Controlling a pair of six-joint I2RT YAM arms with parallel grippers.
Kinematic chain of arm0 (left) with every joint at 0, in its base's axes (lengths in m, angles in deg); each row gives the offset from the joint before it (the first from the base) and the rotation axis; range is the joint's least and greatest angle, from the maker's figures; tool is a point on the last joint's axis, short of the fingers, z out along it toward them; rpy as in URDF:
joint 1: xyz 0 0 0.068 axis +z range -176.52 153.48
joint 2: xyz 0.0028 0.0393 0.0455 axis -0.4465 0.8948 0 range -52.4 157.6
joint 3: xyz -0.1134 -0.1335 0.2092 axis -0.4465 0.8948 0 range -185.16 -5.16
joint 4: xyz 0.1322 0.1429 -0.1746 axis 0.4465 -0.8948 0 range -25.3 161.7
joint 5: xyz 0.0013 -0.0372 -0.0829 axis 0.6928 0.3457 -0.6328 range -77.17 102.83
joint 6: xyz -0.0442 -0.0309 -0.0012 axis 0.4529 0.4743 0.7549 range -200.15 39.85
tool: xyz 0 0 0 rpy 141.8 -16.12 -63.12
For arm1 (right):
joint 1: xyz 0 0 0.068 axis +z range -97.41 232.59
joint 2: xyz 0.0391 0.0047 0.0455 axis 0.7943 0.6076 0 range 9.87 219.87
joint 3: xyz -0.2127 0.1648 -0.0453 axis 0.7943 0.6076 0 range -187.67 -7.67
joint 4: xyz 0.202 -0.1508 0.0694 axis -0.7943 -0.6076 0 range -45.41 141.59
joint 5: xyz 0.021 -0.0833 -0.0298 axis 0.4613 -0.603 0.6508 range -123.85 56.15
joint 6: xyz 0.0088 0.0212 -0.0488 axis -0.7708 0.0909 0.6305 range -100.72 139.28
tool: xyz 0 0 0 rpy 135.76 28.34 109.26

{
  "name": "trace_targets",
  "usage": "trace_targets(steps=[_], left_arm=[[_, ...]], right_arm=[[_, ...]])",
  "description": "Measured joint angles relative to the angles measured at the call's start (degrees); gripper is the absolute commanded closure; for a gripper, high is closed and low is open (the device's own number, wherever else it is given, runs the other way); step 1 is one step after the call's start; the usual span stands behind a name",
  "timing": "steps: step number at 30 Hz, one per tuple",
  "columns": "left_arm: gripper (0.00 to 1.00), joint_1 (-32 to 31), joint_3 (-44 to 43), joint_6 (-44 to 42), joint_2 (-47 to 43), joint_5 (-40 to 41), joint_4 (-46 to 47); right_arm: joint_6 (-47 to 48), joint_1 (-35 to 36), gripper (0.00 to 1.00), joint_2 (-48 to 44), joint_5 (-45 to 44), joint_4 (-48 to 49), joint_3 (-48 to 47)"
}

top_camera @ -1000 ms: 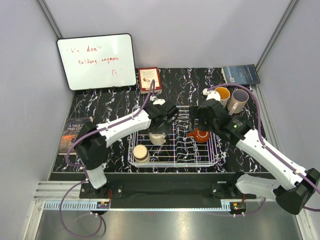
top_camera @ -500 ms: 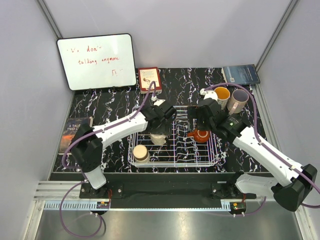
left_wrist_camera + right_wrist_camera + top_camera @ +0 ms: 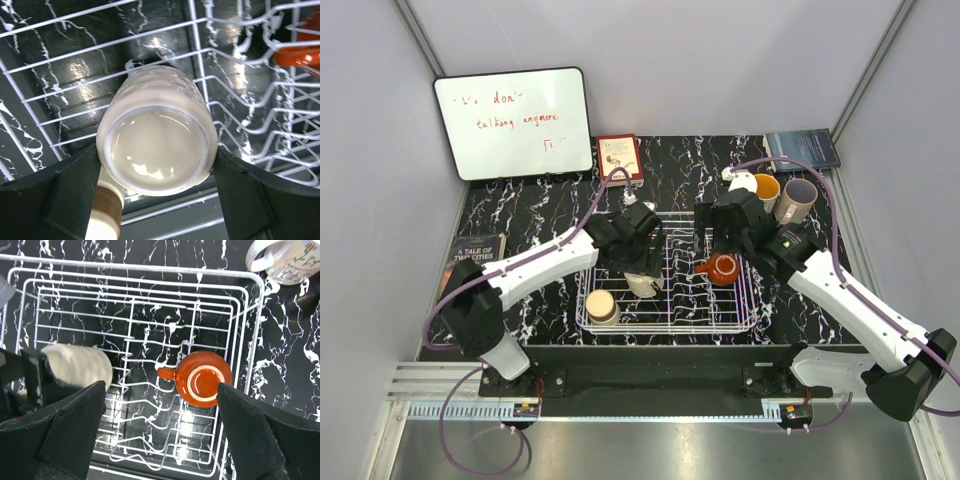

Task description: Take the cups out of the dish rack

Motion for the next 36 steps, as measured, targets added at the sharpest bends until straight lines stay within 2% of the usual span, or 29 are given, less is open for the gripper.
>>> trace_targets(steps=[6, 11, 19, 29, 36], left_arm=[[1.00, 1.03, 1.16, -0.31, -3.50, -4.39, 2.99], [1.00, 5.27, 10.08, 2.43, -10.16, -11.76, 13.03], [1.00, 12.24, 26.10, 10.56, -17.33, -23.65, 32.57], [1.00, 16.94, 35.91, 21.53, -19.52, -34.62, 56.89], [1.00, 21.97, 44.22, 33.27, -20.63, -40.33, 77.05]], right_arm=[[-0.39, 0.00, 0.00, -0.02, -0.42, 0.46, -1.09], [-1.73, 0.00, 0.00, -1.29, -0.42, 1.11, -1.97], [-4.09, 0.00, 0.00, -8.24, -0.24, 4.26, -2.27], [-9.29, 0.00, 0.00, -10.82, 3.45, 7.93, 0.66], [-13.16, 0.00, 0.00, -13.20, 9.51, 12.63, 4.94]])
